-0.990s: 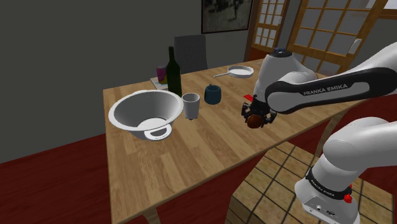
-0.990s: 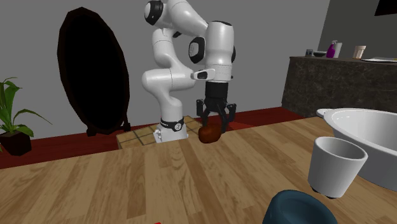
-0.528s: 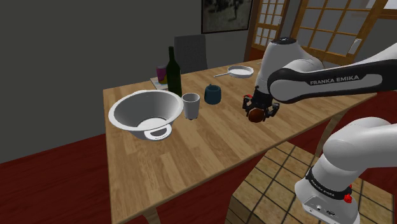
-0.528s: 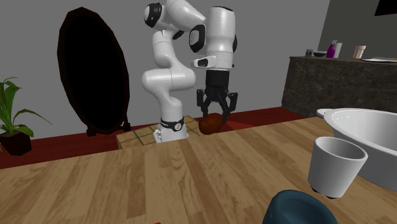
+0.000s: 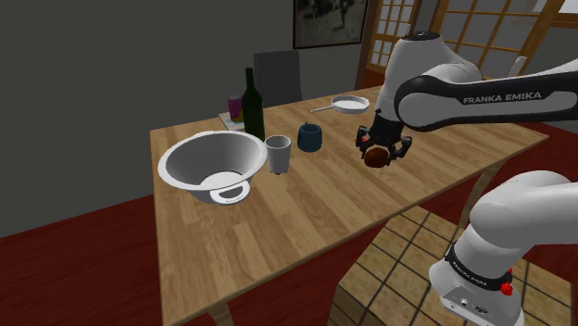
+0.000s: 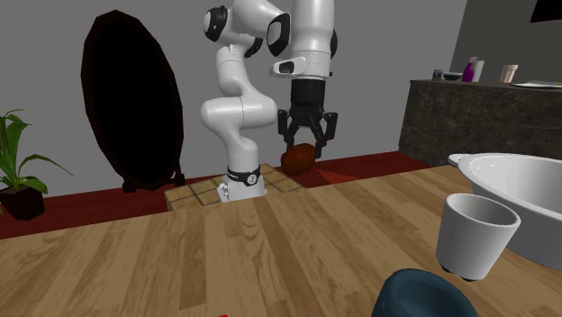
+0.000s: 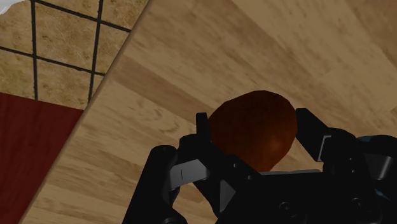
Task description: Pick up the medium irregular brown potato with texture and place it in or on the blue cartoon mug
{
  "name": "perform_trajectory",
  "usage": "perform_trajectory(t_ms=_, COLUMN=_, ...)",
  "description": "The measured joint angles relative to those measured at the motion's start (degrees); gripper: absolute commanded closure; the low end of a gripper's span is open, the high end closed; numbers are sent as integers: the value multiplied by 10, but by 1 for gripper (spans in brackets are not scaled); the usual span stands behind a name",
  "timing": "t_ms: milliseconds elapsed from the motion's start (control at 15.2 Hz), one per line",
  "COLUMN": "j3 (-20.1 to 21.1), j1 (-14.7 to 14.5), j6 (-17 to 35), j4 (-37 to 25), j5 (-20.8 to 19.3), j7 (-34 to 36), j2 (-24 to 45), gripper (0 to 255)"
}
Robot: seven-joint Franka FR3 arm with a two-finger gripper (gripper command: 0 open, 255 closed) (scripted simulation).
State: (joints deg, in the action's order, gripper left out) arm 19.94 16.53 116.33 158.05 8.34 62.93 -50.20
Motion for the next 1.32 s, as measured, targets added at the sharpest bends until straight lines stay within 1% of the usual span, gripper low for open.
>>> perform_trajectory(t_ms=660, j3=-16, j1=7, j6=-77, j4=-71, j5=-13, j7=-6, j2=-7, gripper=255)
perform_trajectory(t_ms=792, j3=-14, j1=17, j6=-68, j4=-93, j5=-18, j7=-7, j2=24, gripper=255)
perform_trajectory(t_ms=990, j3=-6, j1=38, j6=-39, j4=-138, j5=-30, j7=-6, j2=96, gripper=255)
perform_trajectory(t_ms=1320, j3=9, j1=74, j6=-8, j4=-230, j5=-59, j7=2, j2=220, gripper=255)
